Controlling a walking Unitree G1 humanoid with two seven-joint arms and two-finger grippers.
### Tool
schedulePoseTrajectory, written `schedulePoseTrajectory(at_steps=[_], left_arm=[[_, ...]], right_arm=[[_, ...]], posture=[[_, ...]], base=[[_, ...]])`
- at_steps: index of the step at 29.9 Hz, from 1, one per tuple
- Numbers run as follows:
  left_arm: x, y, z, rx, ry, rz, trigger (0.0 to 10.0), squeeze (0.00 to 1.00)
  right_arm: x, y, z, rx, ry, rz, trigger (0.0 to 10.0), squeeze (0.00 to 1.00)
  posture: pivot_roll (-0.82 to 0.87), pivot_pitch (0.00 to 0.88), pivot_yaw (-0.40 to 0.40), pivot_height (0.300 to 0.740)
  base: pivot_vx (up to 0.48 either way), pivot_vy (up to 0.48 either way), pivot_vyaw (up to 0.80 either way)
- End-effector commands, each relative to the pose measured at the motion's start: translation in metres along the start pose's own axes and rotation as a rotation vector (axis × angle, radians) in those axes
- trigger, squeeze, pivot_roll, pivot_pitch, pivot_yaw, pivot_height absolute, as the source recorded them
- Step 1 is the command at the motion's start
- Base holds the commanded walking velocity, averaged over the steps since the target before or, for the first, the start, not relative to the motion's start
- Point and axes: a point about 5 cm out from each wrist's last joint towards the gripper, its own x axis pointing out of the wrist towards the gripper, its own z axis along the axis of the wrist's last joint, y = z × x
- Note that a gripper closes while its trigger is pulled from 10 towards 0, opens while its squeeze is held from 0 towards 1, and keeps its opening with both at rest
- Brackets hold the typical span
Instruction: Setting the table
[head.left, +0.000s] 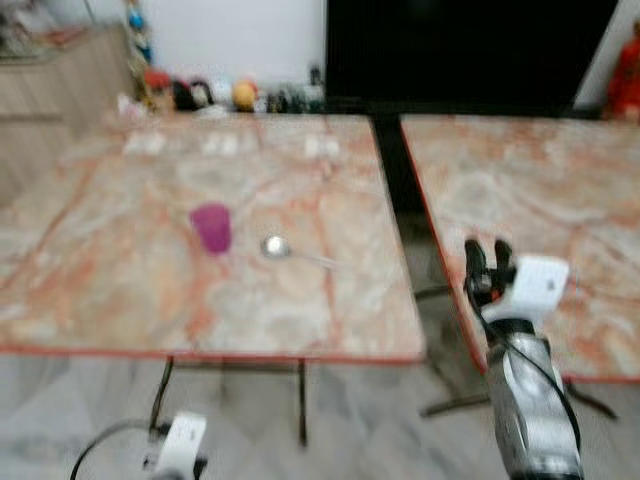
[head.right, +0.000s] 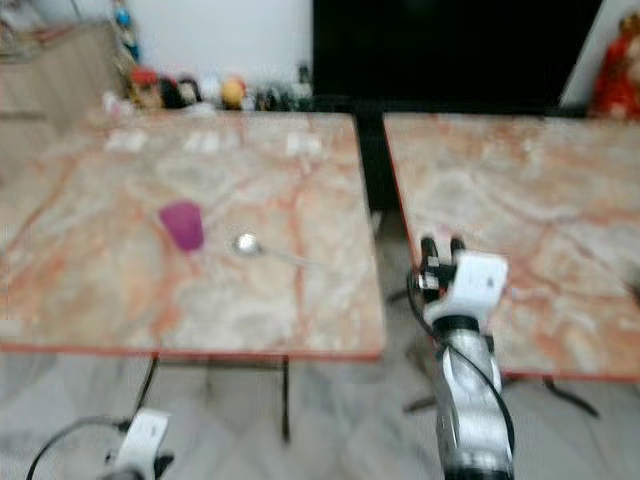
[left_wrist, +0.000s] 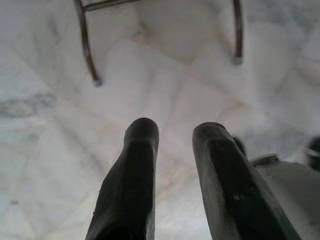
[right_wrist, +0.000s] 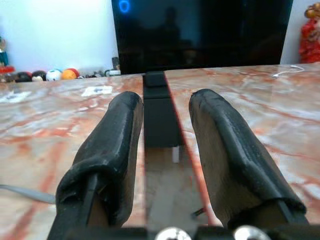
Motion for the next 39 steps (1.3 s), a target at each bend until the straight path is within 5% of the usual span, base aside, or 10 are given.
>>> schedulePoseTrajectory(at_steps=[1, 6, 39], left_arm=[[0.0005, -0.0057, -0.0006, -0.003, 0.006, -0.015, 10.0, 0.00], [0.0002, -0.0056, -0.0015, -0.001, 0.006, -0.014, 10.0, 0.00], [0.0014, -0.0054, 0.0034, 0.020, 0.001, -0.024, 10.0, 0.00]], right_arm=[[-0.0022, -0.0076, -0.0026, -0.014, 0.013, -0.017, 10.0, 0.00], [-0.0009, -0.0062, -0.0028, -0.010, 0.011, -0.013, 10.0, 0.00], [-0.0042, -0.0064, -0.0022, -0.033, -0.016, 0.029, 10.0, 0.00]], posture=[[0.04, 0.000, -0.009, 0.740], [0.05, 0.000, -0.010, 0.740], [0.05, 0.000, -0.001, 0.740]], base=[[0.000, 0.480, 0.00], [0.000, 0.447, 0.00], [0.000, 0.000, 0.10]])
